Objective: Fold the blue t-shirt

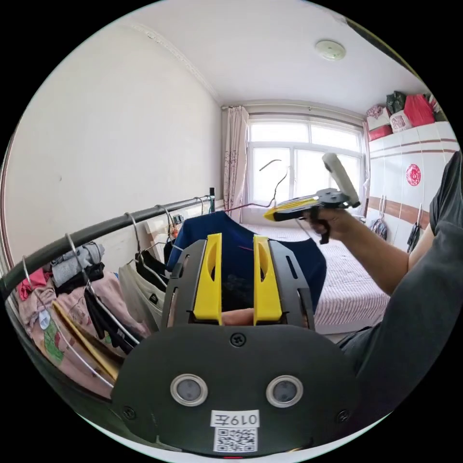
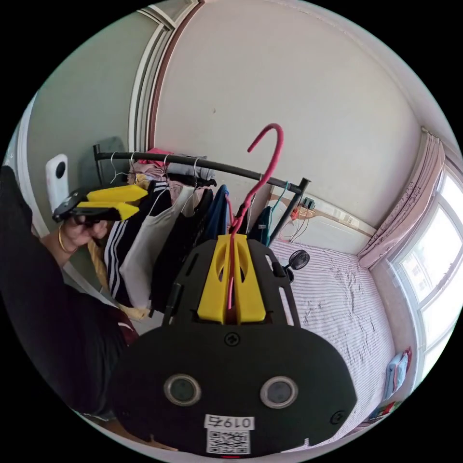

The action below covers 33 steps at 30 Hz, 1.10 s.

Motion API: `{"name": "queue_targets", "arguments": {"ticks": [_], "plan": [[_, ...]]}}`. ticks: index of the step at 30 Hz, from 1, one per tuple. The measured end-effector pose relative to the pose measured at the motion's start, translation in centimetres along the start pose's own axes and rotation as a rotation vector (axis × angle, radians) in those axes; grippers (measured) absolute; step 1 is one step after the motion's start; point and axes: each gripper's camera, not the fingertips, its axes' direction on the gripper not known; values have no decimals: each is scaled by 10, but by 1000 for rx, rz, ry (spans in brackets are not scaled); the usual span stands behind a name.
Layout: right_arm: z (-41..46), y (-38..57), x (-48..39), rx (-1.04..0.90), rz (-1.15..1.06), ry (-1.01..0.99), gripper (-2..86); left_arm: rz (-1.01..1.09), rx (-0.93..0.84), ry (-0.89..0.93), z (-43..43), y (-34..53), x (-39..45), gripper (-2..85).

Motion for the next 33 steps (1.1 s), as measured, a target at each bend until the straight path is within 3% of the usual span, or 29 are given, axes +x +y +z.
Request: {"name": "queue_targets", "arguments": {"ticks": [8,13,16,22,27,33], "plan": [[-174,80,39,30,-115,154,-10,270,19,166,102,-71,62,159],[-270,134,63,4,-174,264,-10,489,-63,509,216,-112,152,174],[-320,170,80,-24,-215,322,-10,507,-109,776,291,-120,209,176],[-410,244,134,-48,-227,379,-9,561,-144,1097,415,-126,331,149],[-455,312,205,-91,-118,472,-10,585,-228,1140,502,-129,418,42],[-453,389,289,-171,14,579,-9,579,-256,1119,591,-141,476,16]]}}
